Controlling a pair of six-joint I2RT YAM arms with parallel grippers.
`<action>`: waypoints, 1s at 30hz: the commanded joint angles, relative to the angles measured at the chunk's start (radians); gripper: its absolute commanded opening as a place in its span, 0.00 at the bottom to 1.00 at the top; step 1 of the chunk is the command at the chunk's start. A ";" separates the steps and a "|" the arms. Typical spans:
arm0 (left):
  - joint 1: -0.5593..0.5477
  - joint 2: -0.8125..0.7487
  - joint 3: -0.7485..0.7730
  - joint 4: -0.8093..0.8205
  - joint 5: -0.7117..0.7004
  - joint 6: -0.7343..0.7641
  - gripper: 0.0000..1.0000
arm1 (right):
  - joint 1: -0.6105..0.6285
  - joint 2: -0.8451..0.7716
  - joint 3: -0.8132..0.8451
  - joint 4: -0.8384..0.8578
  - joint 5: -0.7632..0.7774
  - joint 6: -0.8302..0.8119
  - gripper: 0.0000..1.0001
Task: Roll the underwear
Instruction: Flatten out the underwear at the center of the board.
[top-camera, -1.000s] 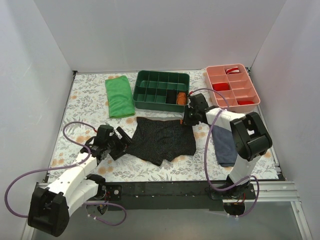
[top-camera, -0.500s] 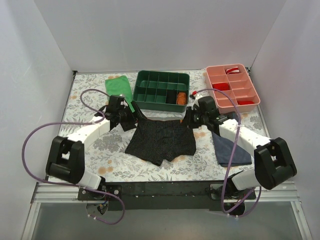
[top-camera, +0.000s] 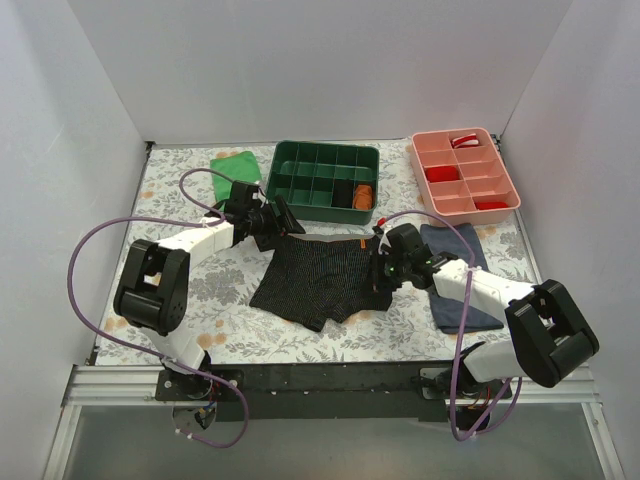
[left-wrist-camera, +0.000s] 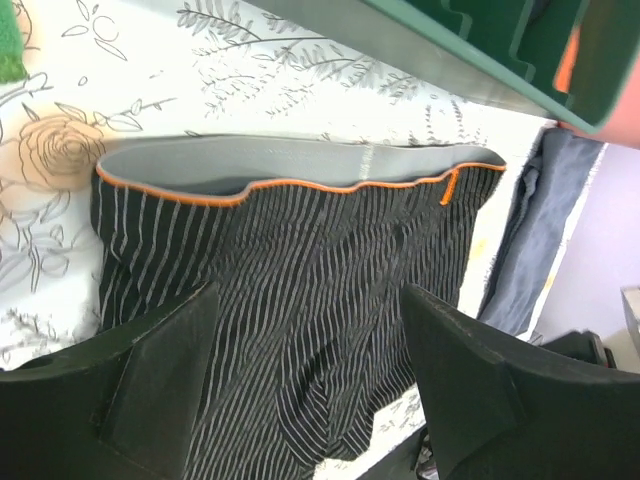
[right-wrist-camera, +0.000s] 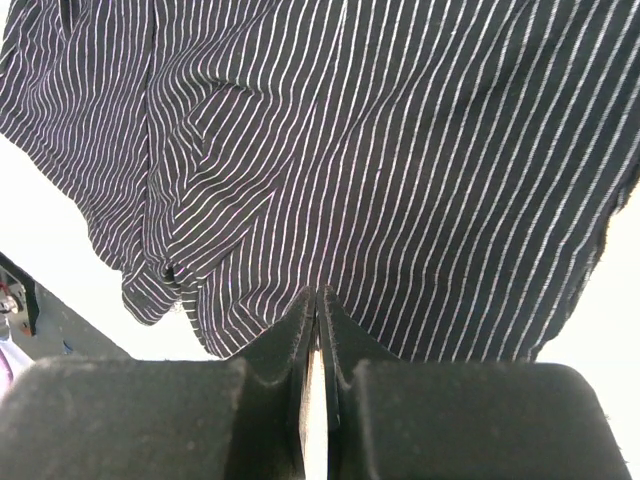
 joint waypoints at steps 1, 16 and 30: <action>-0.003 0.053 0.040 0.020 0.022 0.020 0.72 | 0.016 -0.017 0.005 0.025 0.009 0.024 0.11; -0.003 0.218 0.154 0.067 -0.079 0.032 0.72 | 0.082 0.060 -0.062 -0.026 0.123 0.053 0.21; -0.002 0.083 0.136 -0.025 -0.096 0.066 0.72 | 0.123 -0.052 -0.065 -0.225 0.186 0.060 0.19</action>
